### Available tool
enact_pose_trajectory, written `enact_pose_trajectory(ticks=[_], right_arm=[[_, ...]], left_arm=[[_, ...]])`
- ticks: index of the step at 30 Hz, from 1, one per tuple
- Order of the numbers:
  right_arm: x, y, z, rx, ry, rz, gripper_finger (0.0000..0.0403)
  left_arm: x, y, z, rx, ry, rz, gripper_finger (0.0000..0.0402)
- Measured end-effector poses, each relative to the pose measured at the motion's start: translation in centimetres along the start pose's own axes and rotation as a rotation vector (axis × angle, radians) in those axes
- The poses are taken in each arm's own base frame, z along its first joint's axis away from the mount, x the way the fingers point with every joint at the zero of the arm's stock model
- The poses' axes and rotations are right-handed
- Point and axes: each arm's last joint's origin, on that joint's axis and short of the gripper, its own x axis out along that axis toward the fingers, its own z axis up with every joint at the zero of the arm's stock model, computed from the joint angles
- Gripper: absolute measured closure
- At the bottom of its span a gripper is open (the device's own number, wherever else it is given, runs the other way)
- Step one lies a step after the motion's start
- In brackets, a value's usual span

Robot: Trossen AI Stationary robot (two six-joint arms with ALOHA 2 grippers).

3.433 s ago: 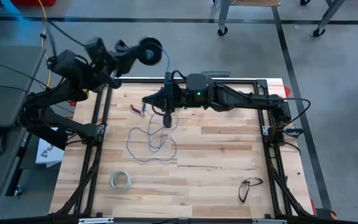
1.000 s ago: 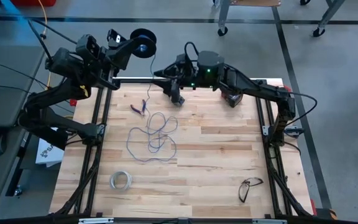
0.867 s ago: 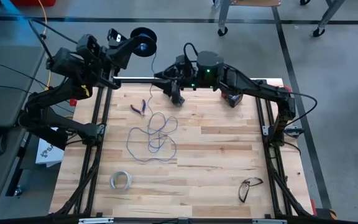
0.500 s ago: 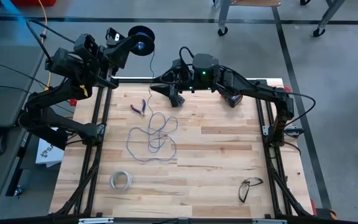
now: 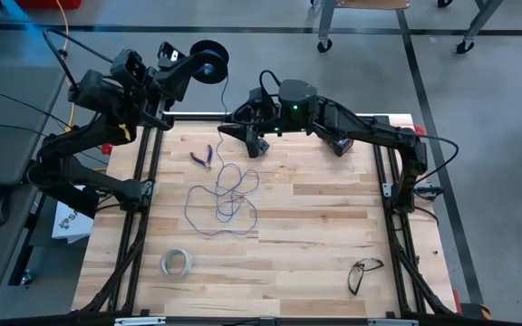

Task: Coil cords
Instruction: Coil the blue wire onto the black spool

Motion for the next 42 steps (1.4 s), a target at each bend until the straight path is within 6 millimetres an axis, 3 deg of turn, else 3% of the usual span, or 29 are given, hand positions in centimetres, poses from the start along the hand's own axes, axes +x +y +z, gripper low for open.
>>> enact_pose_trajectory(ticks=[7, 15, 19, 26, 31, 42], right_arm=[[0.2, 0.2, -0.2, -0.021, 0.004, 0.006, 0.0295], [0.2, 0.4, -0.2, -0.036, 0.004, 0.010, 0.0395], [0.4, 2.3, -0.5, -0.110, -0.010, 0.003, 0.0400], [0.6, 6.2, 0.0, -0.309, -0.165, -0.008, 0.0402], [0.3, 6.8, 0.9, -0.360, -0.272, -0.033, 0.0402], [-0.3, 7.3, 2.2, -0.431, -0.331, -0.046, 0.0402]], left_arm=[[0.2, 0.1, -0.3, -0.003, 0.003, 0.001, 0.0402], [0.2, 0.1, -0.3, -0.009, -0.003, -0.001, 0.0401], [0.2, 0.1, -0.4, -0.120, 0.009, 0.000, 0.0402], [0.1, 0.6, -1.5, -0.660, 0.143, 0.020, 0.0402], [0.0, 0.6, -2.0, -0.765, 0.182, 0.054, 0.0402], [-0.1, -0.6, -3.4, -0.981, 0.274, 0.121, 0.0402]])
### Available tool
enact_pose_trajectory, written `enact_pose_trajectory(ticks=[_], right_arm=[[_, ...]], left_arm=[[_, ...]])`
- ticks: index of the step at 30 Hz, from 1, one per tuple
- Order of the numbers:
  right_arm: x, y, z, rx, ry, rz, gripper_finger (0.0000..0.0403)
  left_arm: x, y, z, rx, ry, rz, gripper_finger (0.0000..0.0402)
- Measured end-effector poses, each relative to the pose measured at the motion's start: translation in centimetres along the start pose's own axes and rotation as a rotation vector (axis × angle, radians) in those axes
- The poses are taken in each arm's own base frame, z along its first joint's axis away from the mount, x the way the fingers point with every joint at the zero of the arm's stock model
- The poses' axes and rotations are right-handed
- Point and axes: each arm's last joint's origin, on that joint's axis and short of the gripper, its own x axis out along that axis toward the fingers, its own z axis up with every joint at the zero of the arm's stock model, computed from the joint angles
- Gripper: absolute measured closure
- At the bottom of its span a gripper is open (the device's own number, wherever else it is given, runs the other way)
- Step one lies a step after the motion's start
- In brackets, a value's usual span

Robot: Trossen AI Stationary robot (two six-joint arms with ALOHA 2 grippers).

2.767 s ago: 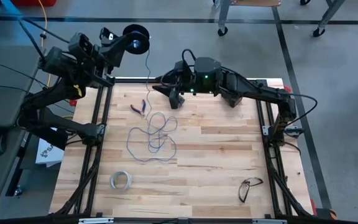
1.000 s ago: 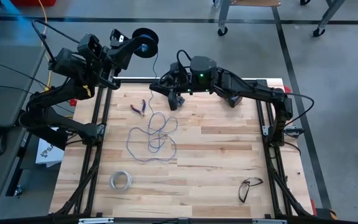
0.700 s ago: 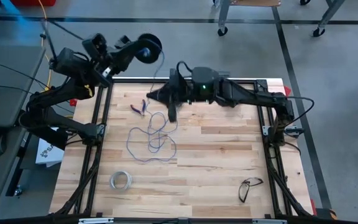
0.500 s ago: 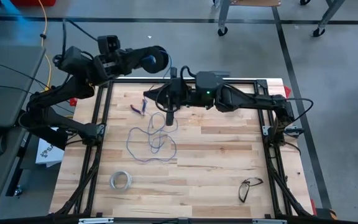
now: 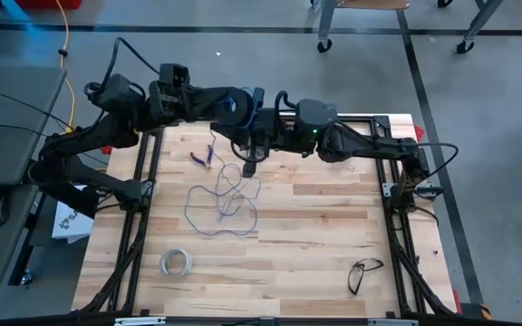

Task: Coil cords
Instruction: Coil the blue wire onto the black spool

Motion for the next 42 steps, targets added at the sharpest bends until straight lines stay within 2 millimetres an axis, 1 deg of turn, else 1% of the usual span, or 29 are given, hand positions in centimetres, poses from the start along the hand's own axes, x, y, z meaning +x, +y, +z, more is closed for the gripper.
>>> enact_pose_trajectory(ticks=[8, 13, 17, 22, 30, 32, 37, 42], right_arm=[[0.0, -0.3, 0.4, -0.031, -0.039, -0.005, 0.0403], [-0.1, 0.6, 0.4, -0.027, -0.030, 0.024, 0.0403], [-0.1, 0.7, 0.5, -0.044, -0.038, 0.033, 0.0403], [0.0, 0.0, 0.4, -0.033, -0.039, 0.014, 0.0403], [0.0, -0.8, 0.5, -0.036, -0.072, 0.018, 0.0403], [0.0, -0.8, 0.6, -0.038, -0.085, 0.038, 0.0403], [-0.2, -1.6, 1.3, -0.060, -0.113, -0.013, 0.0403], [-0.3, -2.6, 1.7, -0.070, -0.124, -0.022, 0.0403]], left_arm=[[0.3, 0.0, -0.8, 0.015, -0.006, 0.014, 0.0402], [0.2, -0.4, -0.5, 0.062, -0.052, -0.009, 0.0402], [0.1, -0.5, -0.4, 0.042, -0.057, -0.012, 0.0402], [0.3, -0.1, -0.9, -0.028, -0.014, 0.004, 0.0402], [0.3, -0.6, -2.0, -0.098, 0.043, 0.003, 0.0402], [0.0, -0.8, -2.3, -0.105, 0.063, 0.015, 0.0402], [-1.0, -1.0, -2.9, -0.086, 0.121, 0.113, 0.0402], [-1.4, -1.6, -3.2, -0.101, 0.130, 0.100, 0.0402]])
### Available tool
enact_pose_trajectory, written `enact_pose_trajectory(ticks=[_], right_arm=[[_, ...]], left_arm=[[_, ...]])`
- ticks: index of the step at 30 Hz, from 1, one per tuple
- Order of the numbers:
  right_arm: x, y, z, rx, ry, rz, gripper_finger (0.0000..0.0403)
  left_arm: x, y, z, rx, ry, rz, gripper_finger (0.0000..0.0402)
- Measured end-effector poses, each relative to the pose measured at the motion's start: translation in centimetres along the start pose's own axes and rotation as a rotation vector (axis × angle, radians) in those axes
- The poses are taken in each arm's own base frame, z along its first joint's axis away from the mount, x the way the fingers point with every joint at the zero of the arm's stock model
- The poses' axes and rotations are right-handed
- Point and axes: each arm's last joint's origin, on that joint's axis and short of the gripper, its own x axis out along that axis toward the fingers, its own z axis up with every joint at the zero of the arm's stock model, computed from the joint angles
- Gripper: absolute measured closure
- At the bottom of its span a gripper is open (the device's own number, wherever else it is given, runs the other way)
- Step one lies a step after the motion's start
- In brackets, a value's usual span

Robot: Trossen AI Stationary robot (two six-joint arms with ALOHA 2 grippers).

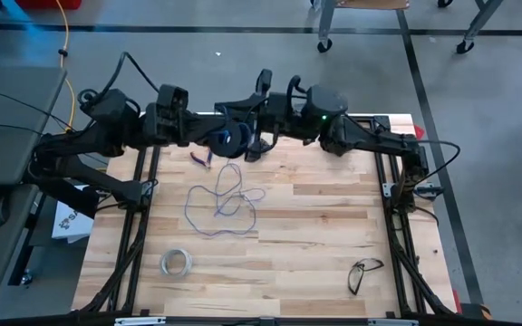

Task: Coil cords
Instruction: Coil the blue wire onto the black spool

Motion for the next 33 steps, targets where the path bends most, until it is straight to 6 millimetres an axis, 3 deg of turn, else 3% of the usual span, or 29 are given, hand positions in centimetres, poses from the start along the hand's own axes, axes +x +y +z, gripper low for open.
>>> enact_pose_trajectory(ticks=[8, 14, 19, 25, 29, 33], right_arm=[[-0.4, -3.1, 0.5, -0.086, 0.075, -0.052, 0.0403], [-1.3, -5.6, 1.1, -0.120, 0.199, -0.065, 0.0403], [-2.4, -6.9, 2.0, -0.107, 0.293, -0.076, 0.0403], [-3.7, -6.9, 2.5, -0.034, 0.373, -0.078, 0.0403], [-4.0, -6.7, 1.9, 0.035, 0.447, -0.069, 0.0403], [-4.1, -6.5, 1.5, 0.100, 0.473, -0.046, 0.0403]], left_arm=[[-0.9, 0.3, -0.6, 0.050, 0.086, 0.087, 0.0402], [-2.9, 0.5, -0.2, 0.195, 0.103, 0.212, 0.0402], [-4.0, 0.7, 0.7, 0.469, 0.062, 0.306, 0.0402], [-4.6, 0.2, 3.1, 1.003, -0.103, 0.399, 0.0402], [-4.2, -1.3, 4.1, 1.222, -0.226, 0.283, 0.0401], [-3.3, -1.7, 4.2, 1.288, -0.277, 0.184, 0.0401]])
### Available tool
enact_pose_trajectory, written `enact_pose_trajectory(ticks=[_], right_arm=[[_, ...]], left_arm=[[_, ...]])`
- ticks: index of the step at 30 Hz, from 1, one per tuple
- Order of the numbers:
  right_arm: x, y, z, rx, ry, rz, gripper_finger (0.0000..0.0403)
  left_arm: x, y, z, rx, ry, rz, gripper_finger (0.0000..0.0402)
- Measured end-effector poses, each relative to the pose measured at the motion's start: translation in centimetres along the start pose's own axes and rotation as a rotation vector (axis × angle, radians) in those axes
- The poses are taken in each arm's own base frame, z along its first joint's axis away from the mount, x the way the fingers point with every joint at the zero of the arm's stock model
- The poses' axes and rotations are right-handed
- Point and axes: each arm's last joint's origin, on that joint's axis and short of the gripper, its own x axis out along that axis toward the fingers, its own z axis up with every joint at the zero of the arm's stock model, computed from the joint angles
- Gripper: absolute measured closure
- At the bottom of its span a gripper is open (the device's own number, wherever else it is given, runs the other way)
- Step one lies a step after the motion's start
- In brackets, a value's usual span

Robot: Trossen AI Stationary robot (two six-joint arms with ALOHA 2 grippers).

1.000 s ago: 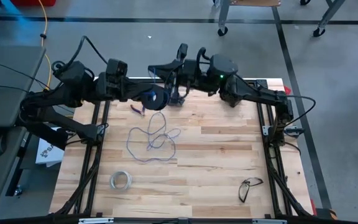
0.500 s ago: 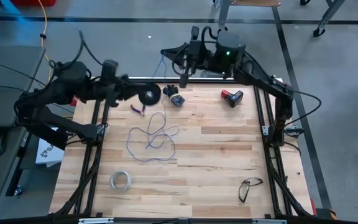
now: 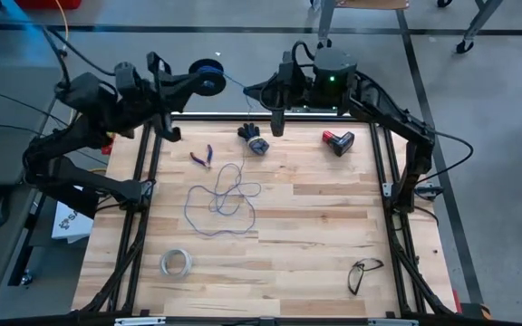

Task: Coil cords
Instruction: Coil the blue wire onto the black spool

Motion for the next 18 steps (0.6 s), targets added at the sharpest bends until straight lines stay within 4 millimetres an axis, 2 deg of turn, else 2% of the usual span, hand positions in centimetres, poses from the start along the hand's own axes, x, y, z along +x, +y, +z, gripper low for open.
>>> enact_pose_trajectory(ticks=[9, 18], right_arm=[[0.3, 0.5, -0.2, 0.123, 0.006, 0.089, 0.0394], [1.5, 0.6, -2.0, 0.183, 0.125, 0.063, 0.0294]], left_arm=[[1.8, -0.5, -0.4, -0.018, -0.120, -0.056, 0.0401], [2.6, -0.7, 0.0, -0.026, -0.263, -0.086, 0.0402]])
